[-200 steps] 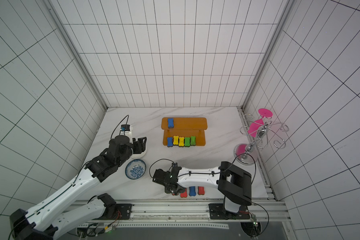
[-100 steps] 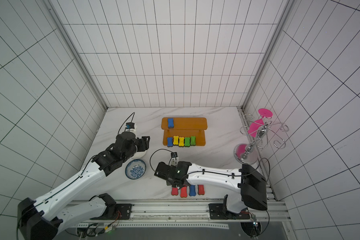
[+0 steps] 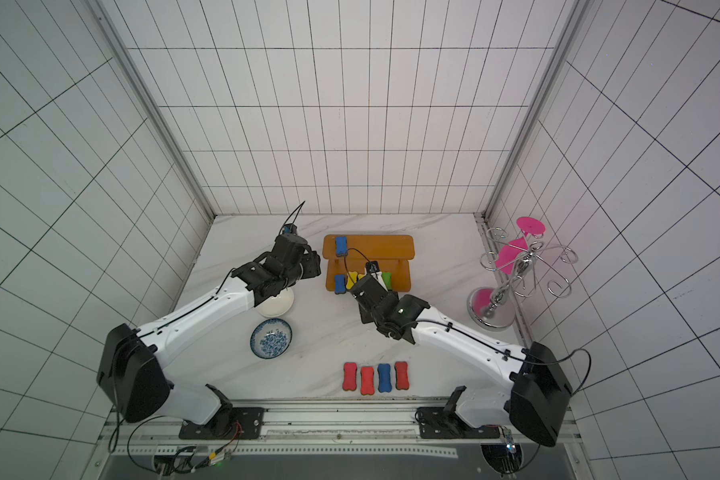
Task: Remove the whiteboard erasers from the shelf
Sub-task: Pick up the whiteboard eraser from the shelf.
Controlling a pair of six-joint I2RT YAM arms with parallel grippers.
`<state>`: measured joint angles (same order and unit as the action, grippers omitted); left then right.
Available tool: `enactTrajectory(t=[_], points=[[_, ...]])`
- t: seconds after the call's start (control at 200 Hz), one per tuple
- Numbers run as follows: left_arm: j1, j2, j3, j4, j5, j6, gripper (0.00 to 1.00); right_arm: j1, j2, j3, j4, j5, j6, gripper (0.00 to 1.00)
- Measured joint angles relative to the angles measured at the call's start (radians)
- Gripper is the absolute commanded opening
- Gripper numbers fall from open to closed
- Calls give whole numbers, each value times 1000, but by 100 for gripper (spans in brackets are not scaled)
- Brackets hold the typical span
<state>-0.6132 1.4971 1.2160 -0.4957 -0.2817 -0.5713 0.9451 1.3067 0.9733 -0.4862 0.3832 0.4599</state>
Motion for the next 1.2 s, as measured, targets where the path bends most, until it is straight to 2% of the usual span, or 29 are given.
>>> enactTrajectory(t=[0.2, 0.35, 0.555, 0.695, 0.914, 1.199], points=[[2, 129, 103, -62, -29, 11, 69, -212, -14, -62, 85, -158, -79, 45], [5, 248, 274, -161, -69, -2, 65, -292, 0, -101, 135, -262, -94, 45], [8, 362, 476, -225, -37, -14, 63, -325, 24, -130, 188, -353, -101, 45], [6, 436, 598, -254, 5, -12, 66, -340, 39, -136, 225, -397, -100, 45], [-21, 573, 771, -330, -13, -14, 66, -354, 53, -136, 246, -436, -99, 45], [-47, 676, 861, -408, -30, -21, 64, -372, 55, -136, 259, -481, -90, 45]])
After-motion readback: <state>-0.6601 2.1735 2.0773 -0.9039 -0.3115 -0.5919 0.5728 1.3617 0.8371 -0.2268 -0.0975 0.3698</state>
